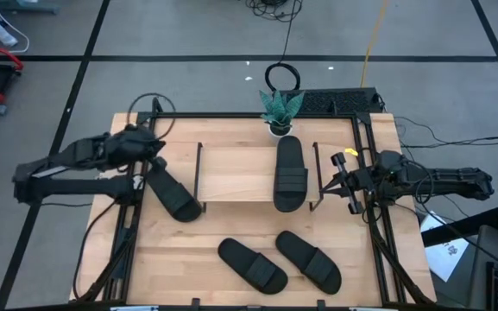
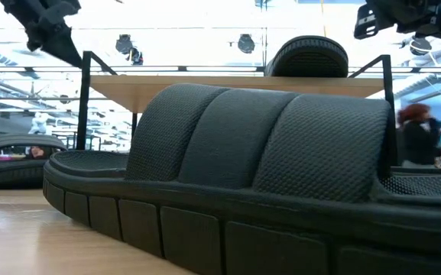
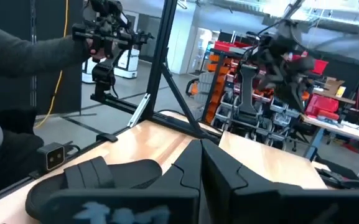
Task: Pick and place slides into the shelf
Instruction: Put the black slide on the shelf
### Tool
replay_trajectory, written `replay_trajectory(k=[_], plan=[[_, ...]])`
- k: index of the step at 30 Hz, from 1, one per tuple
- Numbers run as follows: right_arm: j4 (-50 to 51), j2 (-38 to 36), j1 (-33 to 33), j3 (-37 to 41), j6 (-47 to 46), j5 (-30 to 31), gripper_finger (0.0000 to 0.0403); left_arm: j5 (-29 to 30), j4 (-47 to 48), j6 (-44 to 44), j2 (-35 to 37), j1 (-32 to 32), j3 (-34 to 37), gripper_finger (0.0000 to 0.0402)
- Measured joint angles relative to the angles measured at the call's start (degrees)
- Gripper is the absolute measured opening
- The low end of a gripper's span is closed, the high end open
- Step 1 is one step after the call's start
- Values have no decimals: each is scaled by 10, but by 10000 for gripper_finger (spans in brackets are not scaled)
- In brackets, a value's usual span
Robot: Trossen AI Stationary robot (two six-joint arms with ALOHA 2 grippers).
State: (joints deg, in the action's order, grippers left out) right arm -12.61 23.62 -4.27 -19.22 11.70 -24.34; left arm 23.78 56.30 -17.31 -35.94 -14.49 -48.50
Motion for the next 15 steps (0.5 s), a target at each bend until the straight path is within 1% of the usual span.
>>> replay_trajectory(k=[1, 3, 5, 8, 10, 12, 15], plan=[[-2, 0, 0, 0, 2, 0, 0, -33, 5, 5, -10, -22, -1, 4], [-6, 0, 0, 0, 10, 0, 0, -120, 7, 22, -25, -67, -1, 1], [-13, 0, 0, 0, 14, -3, 0, -183, 5, 33, -39, -109, 3, 2], [-24, 0, 0, 0, 15, -28, 0, -216, 16, 34, -54, -168, 14, 1], [-31, 0, 0, 0, 14, -45, 0, -237, 40, 34, -59, -204, 25, 1], [-31, 0, 0, 0, 14, -57, 0, -287, 61, 30, -64, -238, 38, 1], [-31, 0, 0, 0, 14, -59, 0, -382, 91, 7, -69, -266, 56, 1]])
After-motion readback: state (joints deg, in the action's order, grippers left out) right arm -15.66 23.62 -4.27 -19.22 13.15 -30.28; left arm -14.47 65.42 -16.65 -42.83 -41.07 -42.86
